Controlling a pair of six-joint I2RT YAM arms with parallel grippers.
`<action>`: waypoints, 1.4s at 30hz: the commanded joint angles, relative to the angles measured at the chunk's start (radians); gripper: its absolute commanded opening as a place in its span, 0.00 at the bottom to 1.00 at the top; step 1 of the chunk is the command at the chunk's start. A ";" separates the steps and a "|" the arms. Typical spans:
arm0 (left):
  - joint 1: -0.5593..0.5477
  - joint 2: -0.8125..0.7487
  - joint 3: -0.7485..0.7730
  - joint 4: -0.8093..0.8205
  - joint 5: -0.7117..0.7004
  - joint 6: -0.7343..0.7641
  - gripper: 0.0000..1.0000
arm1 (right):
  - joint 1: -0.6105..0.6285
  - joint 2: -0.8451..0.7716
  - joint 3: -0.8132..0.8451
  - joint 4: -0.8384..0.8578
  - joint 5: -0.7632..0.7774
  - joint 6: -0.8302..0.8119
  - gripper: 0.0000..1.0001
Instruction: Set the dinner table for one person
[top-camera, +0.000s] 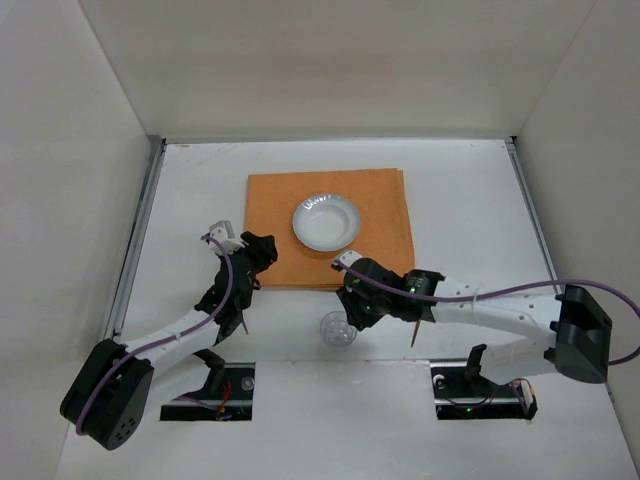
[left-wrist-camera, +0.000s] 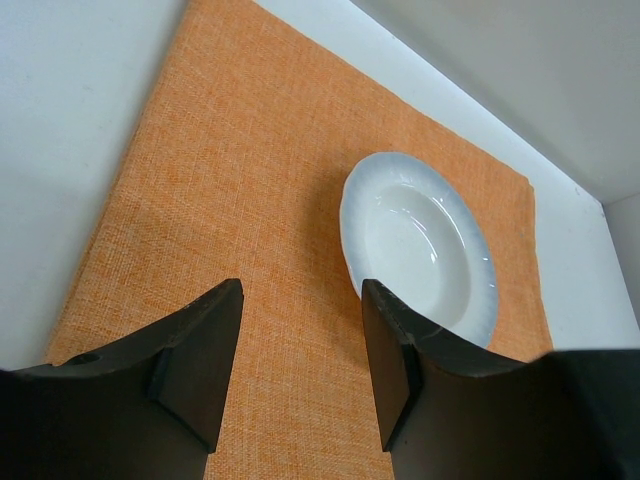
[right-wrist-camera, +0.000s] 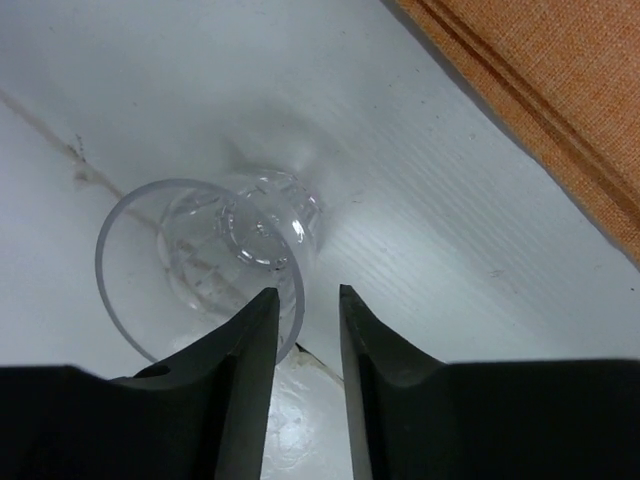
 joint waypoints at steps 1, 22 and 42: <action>0.003 -0.009 -0.006 0.050 -0.014 -0.001 0.48 | 0.009 0.018 0.041 0.062 0.008 -0.018 0.30; 0.004 -0.006 -0.008 0.048 -0.009 -0.009 0.49 | -0.404 -0.045 0.200 0.379 0.042 0.069 0.05; -0.006 0.017 -0.003 0.056 0.000 -0.011 0.49 | -0.781 0.357 0.441 0.410 0.171 0.088 0.03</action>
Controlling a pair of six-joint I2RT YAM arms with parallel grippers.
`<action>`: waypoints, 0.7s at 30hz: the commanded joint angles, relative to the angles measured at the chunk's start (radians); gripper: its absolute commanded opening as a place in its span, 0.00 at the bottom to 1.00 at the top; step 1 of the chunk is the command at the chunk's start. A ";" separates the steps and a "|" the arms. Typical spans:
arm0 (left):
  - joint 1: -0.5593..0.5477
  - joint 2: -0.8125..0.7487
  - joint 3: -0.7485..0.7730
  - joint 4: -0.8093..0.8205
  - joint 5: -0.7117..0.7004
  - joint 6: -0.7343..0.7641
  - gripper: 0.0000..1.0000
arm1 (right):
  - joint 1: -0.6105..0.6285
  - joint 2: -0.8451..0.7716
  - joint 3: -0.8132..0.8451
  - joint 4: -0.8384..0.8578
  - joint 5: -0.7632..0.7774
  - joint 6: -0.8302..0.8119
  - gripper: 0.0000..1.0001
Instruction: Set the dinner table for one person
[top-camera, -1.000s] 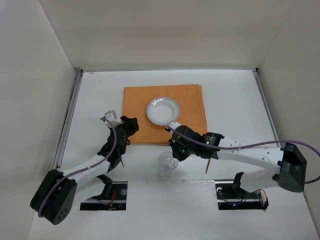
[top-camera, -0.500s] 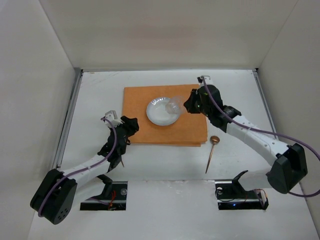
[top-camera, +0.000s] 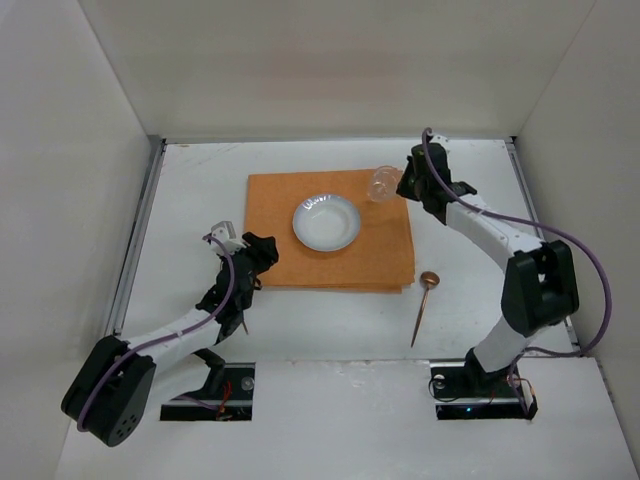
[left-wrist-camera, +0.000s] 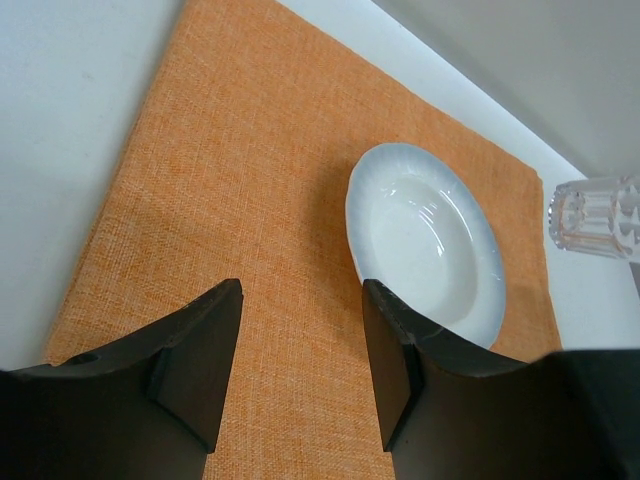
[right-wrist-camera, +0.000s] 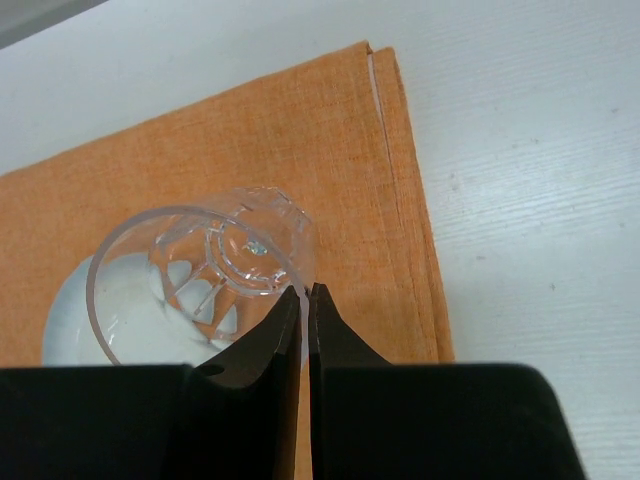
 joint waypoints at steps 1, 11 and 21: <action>-0.005 -0.005 -0.003 0.058 -0.009 0.000 0.49 | -0.009 0.062 0.114 0.044 0.025 -0.010 0.03; 0.006 0.026 -0.002 0.061 -0.001 -0.009 0.49 | -0.027 0.233 0.263 -0.037 0.080 -0.055 0.03; 0.006 0.009 -0.009 0.073 -0.001 -0.010 0.49 | -0.024 0.326 0.332 -0.101 0.082 -0.049 0.07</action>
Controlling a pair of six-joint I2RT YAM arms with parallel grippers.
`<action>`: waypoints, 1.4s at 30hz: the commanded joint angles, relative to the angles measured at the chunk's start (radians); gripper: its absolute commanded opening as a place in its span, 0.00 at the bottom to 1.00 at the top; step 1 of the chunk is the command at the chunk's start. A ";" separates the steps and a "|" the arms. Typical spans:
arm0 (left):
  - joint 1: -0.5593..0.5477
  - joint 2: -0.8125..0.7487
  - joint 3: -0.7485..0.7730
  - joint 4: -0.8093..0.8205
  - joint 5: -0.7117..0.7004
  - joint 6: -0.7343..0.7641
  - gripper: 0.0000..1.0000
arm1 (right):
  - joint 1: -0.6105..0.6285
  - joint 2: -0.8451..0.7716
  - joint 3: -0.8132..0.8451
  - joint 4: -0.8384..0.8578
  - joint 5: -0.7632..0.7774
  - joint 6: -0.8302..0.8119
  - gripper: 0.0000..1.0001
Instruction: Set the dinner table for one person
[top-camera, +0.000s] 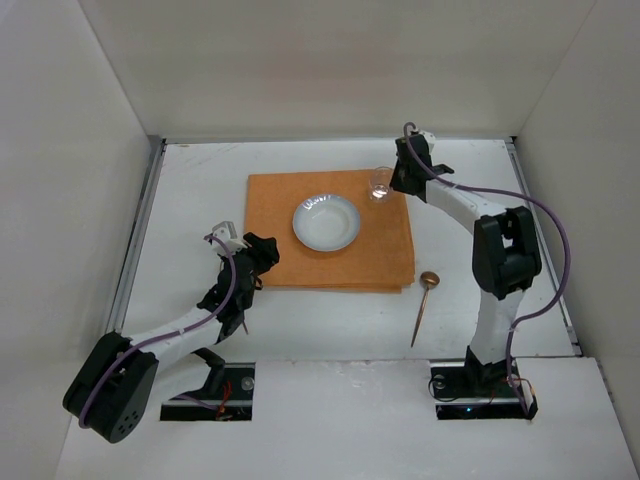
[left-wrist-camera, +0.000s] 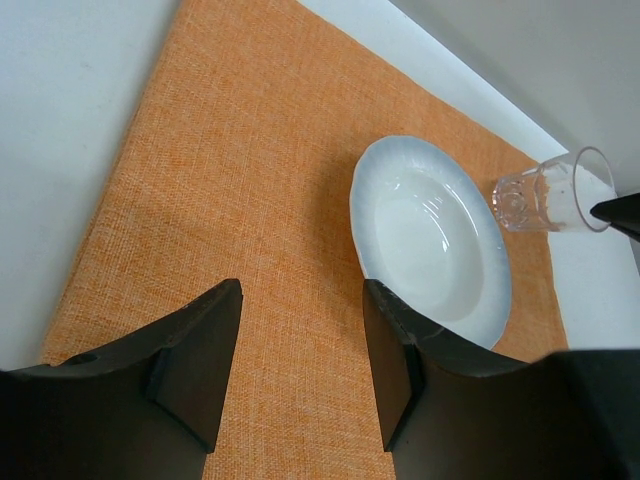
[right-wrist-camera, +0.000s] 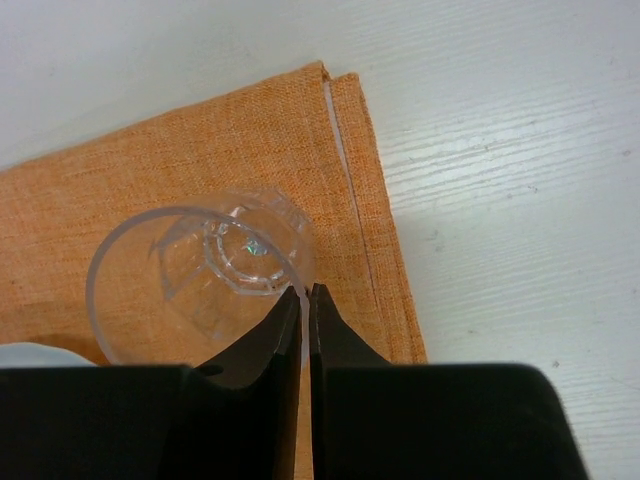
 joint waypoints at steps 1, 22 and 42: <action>0.007 -0.011 -0.009 0.067 -0.008 -0.003 0.49 | 0.002 0.007 0.064 -0.006 0.020 -0.002 0.11; 0.011 -0.013 -0.006 0.058 0.006 -0.017 0.49 | 0.033 -0.570 -0.486 0.161 0.118 0.121 0.39; 0.003 -0.043 -0.014 0.057 0.012 -0.029 0.49 | 0.383 -0.915 -0.954 -0.448 0.218 0.687 0.27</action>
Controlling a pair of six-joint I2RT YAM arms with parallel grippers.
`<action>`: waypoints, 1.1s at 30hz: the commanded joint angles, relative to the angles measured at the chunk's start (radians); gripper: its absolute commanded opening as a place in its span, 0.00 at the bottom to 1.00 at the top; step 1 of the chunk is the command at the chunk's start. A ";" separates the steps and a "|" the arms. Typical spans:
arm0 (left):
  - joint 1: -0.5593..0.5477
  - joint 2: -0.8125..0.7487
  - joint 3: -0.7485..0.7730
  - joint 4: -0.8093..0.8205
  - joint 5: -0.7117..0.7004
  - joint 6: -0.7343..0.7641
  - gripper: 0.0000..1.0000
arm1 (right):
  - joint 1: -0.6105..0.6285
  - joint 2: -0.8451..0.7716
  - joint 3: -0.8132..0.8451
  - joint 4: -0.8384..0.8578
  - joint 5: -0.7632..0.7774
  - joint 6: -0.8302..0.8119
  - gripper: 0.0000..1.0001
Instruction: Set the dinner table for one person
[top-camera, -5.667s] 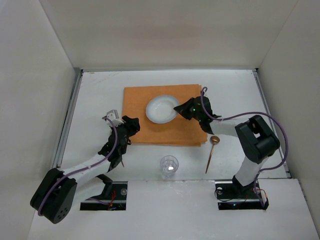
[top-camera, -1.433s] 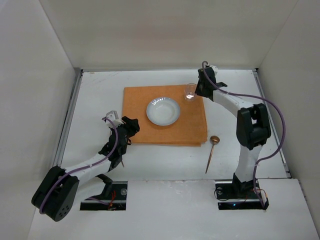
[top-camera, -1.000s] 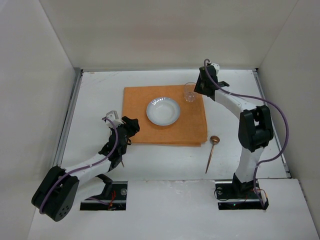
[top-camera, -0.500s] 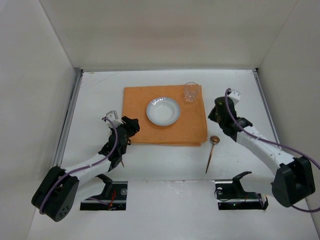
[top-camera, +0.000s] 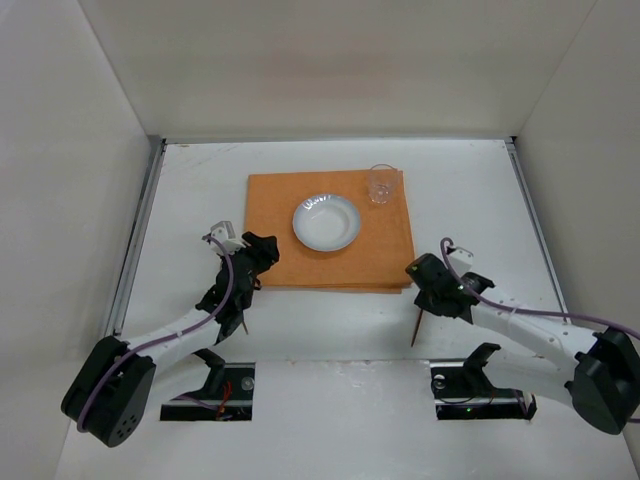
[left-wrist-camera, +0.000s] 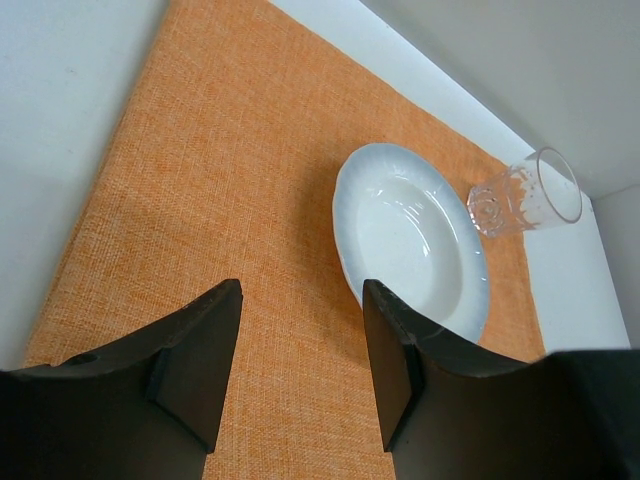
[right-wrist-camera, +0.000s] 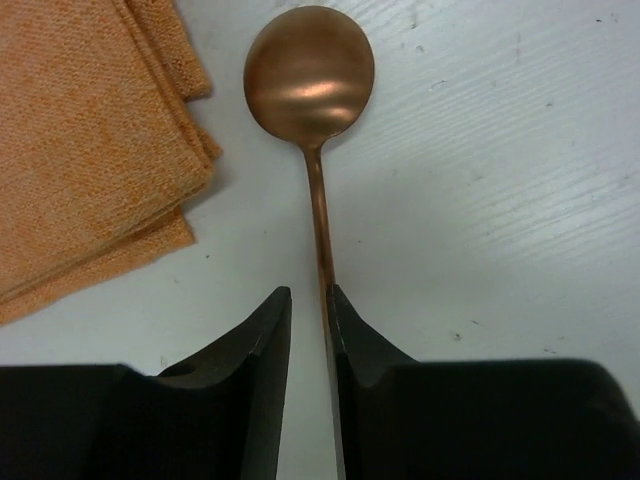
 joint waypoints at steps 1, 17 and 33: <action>-0.004 -0.022 -0.014 0.055 0.002 -0.011 0.49 | -0.002 0.003 -0.007 -0.035 0.045 0.067 0.27; 0.014 -0.016 -0.018 0.055 0.017 -0.021 0.49 | -0.077 0.146 0.008 0.126 -0.034 -0.064 0.17; 0.031 -0.025 -0.023 0.050 0.022 -0.030 0.49 | -0.079 0.098 0.048 0.096 -0.028 -0.137 0.02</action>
